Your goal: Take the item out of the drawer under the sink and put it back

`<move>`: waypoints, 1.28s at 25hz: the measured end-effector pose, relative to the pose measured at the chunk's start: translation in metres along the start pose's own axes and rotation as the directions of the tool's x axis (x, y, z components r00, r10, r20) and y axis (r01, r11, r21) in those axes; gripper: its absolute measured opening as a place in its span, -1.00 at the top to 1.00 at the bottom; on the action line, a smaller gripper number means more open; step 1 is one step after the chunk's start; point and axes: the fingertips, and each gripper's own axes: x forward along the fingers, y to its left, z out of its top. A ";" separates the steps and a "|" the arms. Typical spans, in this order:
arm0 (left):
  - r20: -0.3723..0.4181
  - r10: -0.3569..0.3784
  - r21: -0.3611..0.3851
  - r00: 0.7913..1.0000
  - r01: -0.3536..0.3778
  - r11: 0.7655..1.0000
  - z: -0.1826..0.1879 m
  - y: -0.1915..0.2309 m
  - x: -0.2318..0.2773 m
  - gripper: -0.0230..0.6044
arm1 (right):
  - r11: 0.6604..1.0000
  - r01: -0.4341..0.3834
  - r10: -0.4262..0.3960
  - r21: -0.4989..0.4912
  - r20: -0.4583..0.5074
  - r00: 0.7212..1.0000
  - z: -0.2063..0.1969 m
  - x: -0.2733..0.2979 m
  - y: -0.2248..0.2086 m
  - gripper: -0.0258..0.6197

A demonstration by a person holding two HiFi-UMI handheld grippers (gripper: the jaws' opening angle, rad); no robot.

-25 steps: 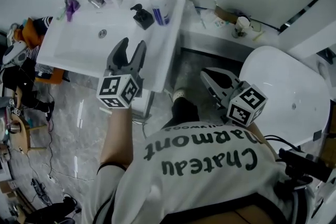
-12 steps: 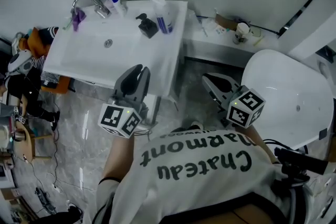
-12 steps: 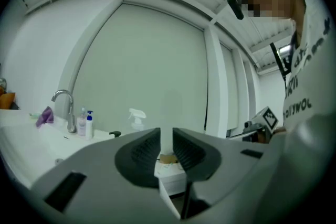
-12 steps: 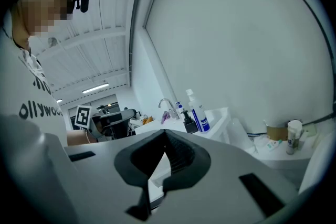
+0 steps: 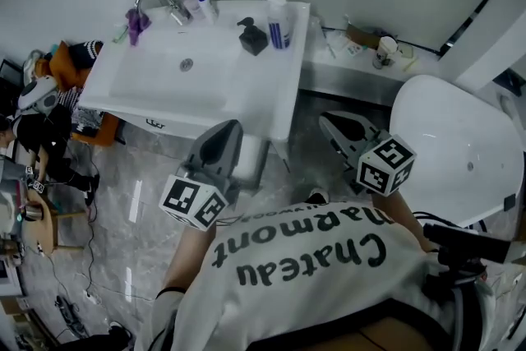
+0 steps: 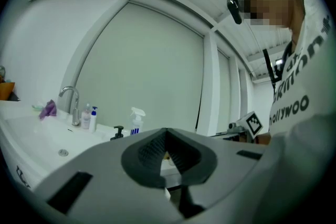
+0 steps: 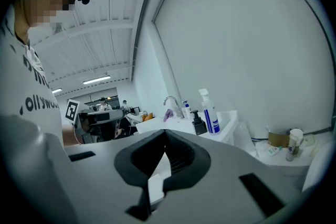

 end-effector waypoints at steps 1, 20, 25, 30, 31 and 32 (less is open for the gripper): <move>0.000 0.002 -0.009 1.000 -0.002 1.000 -0.001 0.000 -0.009 0.90 | 1.000 -0.003 0.003 -0.010 -0.007 1.000 -0.002 0.002 0.007 0.89; -0.047 0.096 -0.035 0.994 -0.098 0.995 -0.040 -0.001 -0.140 0.90 | 0.992 -0.026 0.014 -0.120 -0.100 0.995 -0.050 0.005 0.098 0.89; -0.049 0.100 -0.043 0.994 -0.102 0.994 -0.044 -0.003 -0.155 0.90 | 0.993 -0.028 0.014 -0.118 -0.121 0.993 -0.063 0.002 0.110 0.89; -0.045 0.109 -0.036 0.993 -0.111 0.993 -0.045 -0.001 -0.165 0.90 | 0.991 -0.024 0.007 -0.132 -0.123 0.992 -0.063 0.002 0.113 0.89; -0.043 0.111 -0.037 0.993 -0.113 0.993 -0.045 -0.001 -0.166 0.90 | 0.990 -0.024 0.007 -0.136 -0.122 0.992 -0.062 0.001 0.114 0.89; -0.042 0.115 -0.038 0.993 -0.116 0.993 -0.044 -0.002 -0.167 0.90 | 0.990 -0.025 0.008 -0.139 -0.122 0.992 -0.062 0.001 0.115 0.89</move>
